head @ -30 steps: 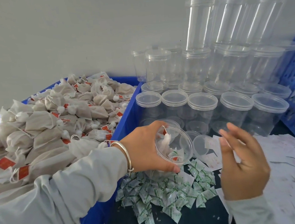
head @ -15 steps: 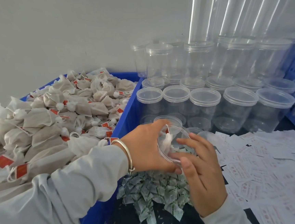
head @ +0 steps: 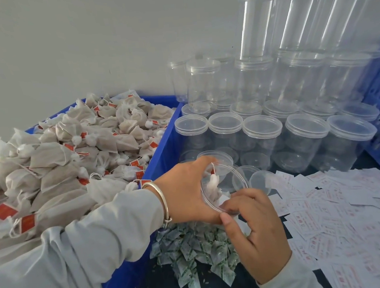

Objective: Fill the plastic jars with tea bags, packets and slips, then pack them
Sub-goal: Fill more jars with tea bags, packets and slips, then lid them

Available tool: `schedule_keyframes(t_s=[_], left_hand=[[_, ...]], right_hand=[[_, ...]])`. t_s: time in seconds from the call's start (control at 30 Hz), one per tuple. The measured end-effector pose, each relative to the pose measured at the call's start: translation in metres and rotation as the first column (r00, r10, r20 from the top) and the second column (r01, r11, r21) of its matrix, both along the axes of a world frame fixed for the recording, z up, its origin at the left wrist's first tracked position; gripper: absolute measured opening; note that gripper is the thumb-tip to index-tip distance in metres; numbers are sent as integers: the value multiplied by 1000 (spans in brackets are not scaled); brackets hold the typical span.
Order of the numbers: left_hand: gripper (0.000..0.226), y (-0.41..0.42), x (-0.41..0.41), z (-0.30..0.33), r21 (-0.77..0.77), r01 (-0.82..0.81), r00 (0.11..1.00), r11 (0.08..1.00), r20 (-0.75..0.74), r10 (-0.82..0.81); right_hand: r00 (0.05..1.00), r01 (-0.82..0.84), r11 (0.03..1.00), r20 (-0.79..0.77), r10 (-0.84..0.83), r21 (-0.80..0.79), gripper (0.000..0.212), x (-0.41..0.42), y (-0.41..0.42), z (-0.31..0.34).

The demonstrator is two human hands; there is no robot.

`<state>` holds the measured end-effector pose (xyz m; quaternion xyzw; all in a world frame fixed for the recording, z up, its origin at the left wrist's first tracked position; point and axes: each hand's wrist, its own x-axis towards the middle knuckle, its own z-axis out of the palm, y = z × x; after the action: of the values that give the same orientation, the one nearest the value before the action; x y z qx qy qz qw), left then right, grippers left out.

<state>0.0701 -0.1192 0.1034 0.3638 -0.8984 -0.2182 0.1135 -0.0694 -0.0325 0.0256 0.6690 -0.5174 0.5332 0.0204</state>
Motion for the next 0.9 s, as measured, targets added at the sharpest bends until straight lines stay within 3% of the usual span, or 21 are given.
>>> schedule_keyframes(t_s=[0.2, 0.4, 0.57, 0.63, 0.73, 0.8, 0.9], left_hand=[[101, 0, 1, 0, 11, -8, 1000, 1000, 11, 7], [98, 2, 3, 6, 105, -5, 987, 994, -159, 22], [94, -3, 4, 4, 144, 10, 961, 990, -274, 30], [78, -5, 4, 4, 232, 18, 900, 972, -427, 85], [50, -11, 4, 7, 428, 3, 710, 904, -637, 300], [48, -15, 5, 8, 522, -35, 647, 852, -638, 417], [32, -15, 6, 7, 551, -88, 669, 830, -584, 459]], right_hand=[[992, -110, 993, -57, 108, -35, 21, -8, 0, 0], [989, -9, 987, -147, -15, -160, 20, -8, -3, 2], [988, 43, 979, -135, -70, -197, 22, -7, -2, 18], [985, 98, 974, -117, -123, -205, 20, -8, -1, 24], [973, 172, 959, -113, -201, -226, 19, -11, 3, 36], [968, 180, 951, -127, -216, -250, 21, -18, 8, 47], [958, 184, 938, -162, -239, -294, 27, -30, 21, 77]])
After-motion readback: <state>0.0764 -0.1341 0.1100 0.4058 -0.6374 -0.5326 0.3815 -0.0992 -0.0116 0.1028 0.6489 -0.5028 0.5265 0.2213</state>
